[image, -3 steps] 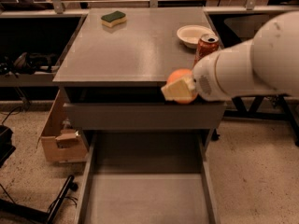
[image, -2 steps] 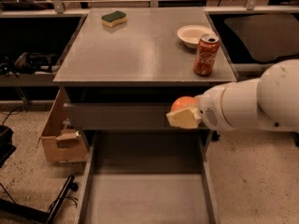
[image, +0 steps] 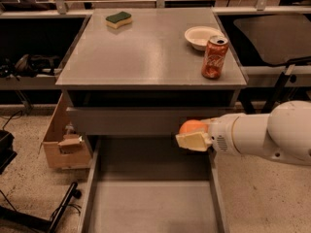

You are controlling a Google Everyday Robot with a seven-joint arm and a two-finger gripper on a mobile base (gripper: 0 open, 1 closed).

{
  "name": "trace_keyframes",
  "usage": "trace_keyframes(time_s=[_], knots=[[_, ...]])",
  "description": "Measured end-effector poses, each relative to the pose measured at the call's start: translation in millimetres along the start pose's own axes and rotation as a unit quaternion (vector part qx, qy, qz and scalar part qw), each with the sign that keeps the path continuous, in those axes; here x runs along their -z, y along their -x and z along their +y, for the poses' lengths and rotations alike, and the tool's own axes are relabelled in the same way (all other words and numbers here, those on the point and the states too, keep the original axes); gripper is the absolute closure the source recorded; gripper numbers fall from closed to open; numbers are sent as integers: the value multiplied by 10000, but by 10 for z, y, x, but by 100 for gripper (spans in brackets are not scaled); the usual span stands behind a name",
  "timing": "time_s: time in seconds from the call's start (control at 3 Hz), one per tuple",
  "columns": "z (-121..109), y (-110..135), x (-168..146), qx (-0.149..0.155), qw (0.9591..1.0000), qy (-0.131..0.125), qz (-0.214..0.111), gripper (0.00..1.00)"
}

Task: Place orange into middle drawer

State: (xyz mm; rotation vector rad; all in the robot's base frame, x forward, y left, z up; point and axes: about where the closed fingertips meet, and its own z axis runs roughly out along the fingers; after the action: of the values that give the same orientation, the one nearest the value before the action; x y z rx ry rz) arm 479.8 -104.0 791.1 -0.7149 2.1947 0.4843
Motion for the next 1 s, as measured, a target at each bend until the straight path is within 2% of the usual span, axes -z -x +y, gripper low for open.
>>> trace_keyframes(time_s=[0.33,0.67,1.0], knots=[[60,90,-38,192,9998,-21,-41,100],[122,-56,-374,295,9992,189,-172,100],[233,-439,-1246,789,9937,724,-343,100]])
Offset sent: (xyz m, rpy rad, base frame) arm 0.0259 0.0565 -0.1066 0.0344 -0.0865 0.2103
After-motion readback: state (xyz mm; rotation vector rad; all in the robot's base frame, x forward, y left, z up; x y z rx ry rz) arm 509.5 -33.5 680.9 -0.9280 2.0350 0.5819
